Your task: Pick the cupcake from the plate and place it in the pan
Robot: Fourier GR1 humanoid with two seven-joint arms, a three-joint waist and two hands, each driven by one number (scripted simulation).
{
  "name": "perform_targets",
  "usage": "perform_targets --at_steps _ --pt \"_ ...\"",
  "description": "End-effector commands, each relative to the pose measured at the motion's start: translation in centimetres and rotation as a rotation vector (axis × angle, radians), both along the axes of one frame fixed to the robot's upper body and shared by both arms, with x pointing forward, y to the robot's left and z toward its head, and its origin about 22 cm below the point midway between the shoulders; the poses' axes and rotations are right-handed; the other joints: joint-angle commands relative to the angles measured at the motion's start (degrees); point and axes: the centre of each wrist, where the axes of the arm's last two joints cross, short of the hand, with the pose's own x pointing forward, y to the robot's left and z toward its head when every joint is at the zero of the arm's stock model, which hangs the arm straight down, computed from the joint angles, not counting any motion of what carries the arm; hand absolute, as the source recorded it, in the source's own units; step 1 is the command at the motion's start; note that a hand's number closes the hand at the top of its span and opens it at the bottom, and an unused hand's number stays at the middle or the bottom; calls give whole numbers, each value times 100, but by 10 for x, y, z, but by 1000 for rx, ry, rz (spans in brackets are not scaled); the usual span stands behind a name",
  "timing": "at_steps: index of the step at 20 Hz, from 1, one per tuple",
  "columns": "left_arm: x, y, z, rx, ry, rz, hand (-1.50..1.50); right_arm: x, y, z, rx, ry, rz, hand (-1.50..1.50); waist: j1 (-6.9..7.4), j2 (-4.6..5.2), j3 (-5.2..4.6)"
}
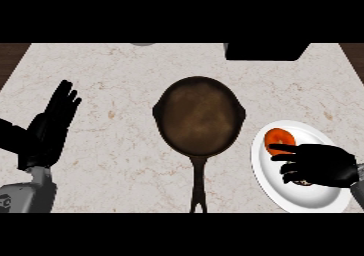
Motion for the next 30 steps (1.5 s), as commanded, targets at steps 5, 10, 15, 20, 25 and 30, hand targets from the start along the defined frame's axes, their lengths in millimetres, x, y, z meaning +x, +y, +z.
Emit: perform_targets --at_steps 5,10,15,20,25,30 --pt "1 19 5 -12 -2 16 0 1 -11 -21 71 74 75 150 3 43 31" --pt "-4 -3 -12 16 -13 -17 0 13 -5 -17 77 105 69 150 28 44 31" --pt "5 1 -3 12 12 11 0 -1 84 -42 218 88 -385 150 -133 -21 -10" --pt "2 9 -4 15 25 52 0 -9 109 -50 340 40 -693 150 -433 -129 -17" --pt "1 6 -8 6 44 50 0 6 176 2 487 -256 -869 150 -330 -239 -36" --pt "4 4 -8 10 41 25 0 7 213 57 582 -525 -997 150 -61 -204 -25"
